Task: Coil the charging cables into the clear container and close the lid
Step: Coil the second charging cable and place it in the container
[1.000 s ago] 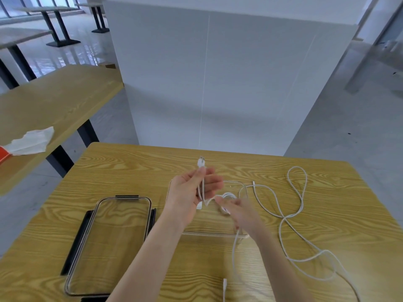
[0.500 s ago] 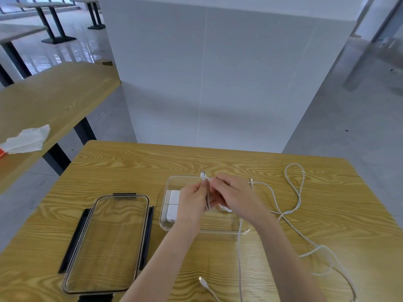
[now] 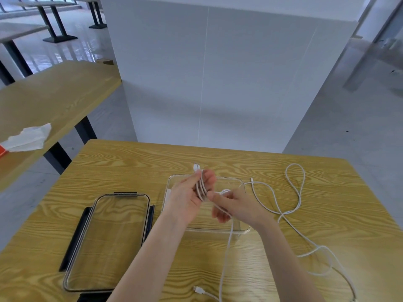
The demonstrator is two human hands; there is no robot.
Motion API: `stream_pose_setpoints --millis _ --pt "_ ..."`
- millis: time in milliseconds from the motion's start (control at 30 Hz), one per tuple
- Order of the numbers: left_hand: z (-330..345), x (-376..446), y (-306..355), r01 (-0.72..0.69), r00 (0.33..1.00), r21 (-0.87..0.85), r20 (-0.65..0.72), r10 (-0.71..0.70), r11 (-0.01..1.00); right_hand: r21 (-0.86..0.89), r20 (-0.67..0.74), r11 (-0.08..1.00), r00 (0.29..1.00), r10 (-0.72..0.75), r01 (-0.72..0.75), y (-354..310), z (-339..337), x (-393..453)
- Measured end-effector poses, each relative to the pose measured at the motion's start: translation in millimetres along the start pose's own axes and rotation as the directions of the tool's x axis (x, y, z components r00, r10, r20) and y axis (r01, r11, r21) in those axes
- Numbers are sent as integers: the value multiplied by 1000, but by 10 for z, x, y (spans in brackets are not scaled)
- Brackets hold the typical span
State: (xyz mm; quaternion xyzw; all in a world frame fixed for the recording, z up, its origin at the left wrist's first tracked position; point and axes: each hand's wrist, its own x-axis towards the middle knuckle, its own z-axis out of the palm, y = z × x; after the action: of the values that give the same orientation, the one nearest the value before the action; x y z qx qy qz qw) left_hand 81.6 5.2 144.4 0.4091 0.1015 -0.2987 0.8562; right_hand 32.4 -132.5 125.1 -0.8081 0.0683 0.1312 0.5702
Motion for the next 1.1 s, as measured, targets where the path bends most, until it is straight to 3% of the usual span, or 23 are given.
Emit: stream_pose_setpoints --millis 100,200,333,433,567,667,733,833,867,967,1100 --pt "-34 31 165 -53 998 -95 15 55 994 39 91 999 996 18 -22 244 11 -26" --pt "-42 25 227 -123 992 -78 8 124 989 105 79 992 995 65 -73 440 49 3" --pt "-7 -64 98 -123 992 116 42 119 986 102 -63 976 978 201 -194 500 92 136" --pt "29 -135 -10 -110 993 241 71 96 964 63 -233 975 947 223 -214 376 4 237" --pt "89 -165 -131 -114 993 412 44 105 904 223 -338 962 914 227 -156 -4 -156 222" --pt "151 -163 -195 -136 987 486 -5 158 863 317 -325 946 930 171 -63 -255 -167 130" --pt "176 -163 -213 -165 980 527 -7 198 834 196 -347 981 935 79 -10 -328 -127 60" --pt "175 -136 -226 -178 971 576 -28 237 798 -229 -382 970 910 -164 78 -311 -73 2" --pt "161 -112 -235 -177 967 594 -43 251 785 -290 -362 952 910 -203 97 -298 -58 -10" --pt "104 -8 -255 -164 953 625 -98 286 763 -281 -307 952 929 -205 118 -288 -33 -49" --pt "56 80 -192 -137 956 514 -154 248 847 -136 -236 981 958 -165 136 -289 40 -108"
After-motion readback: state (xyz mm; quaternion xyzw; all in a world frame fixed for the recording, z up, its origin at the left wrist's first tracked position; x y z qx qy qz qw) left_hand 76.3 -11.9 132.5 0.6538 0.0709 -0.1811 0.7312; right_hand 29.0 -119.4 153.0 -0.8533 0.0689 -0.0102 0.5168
